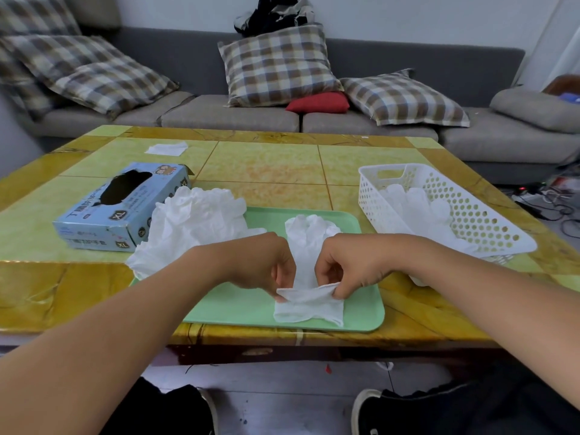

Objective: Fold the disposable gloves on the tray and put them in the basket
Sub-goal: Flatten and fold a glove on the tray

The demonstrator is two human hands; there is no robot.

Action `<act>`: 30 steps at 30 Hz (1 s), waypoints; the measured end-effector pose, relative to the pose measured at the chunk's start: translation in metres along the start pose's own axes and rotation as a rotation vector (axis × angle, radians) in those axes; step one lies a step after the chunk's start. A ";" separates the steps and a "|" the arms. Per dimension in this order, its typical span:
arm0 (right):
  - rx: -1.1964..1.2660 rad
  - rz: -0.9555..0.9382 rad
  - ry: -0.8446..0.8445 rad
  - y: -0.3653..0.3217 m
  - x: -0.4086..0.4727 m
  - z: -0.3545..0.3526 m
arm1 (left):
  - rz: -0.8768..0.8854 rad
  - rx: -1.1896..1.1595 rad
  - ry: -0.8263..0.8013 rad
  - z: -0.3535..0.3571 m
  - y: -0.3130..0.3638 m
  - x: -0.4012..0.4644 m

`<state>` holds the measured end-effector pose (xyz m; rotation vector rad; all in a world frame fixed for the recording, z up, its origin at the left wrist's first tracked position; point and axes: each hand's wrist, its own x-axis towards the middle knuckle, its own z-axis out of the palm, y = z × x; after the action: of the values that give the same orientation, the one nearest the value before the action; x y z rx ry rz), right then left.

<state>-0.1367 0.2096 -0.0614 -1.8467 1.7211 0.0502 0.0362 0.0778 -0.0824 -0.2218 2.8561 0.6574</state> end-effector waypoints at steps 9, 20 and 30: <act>0.087 -0.031 -0.107 0.002 -0.005 0.008 | -0.030 0.028 -0.130 -0.006 0.003 -0.010; -0.011 -0.005 -0.041 -0.007 0.001 0.019 | -0.024 0.220 -0.091 0.006 0.021 -0.011; 0.538 -0.151 0.129 -0.009 -0.016 -0.025 | -0.074 -0.068 0.174 -0.022 0.027 -0.020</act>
<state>-0.1402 0.2126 -0.0310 -1.5858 1.4819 -0.5500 0.0465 0.0941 -0.0472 -0.4122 2.9752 0.7558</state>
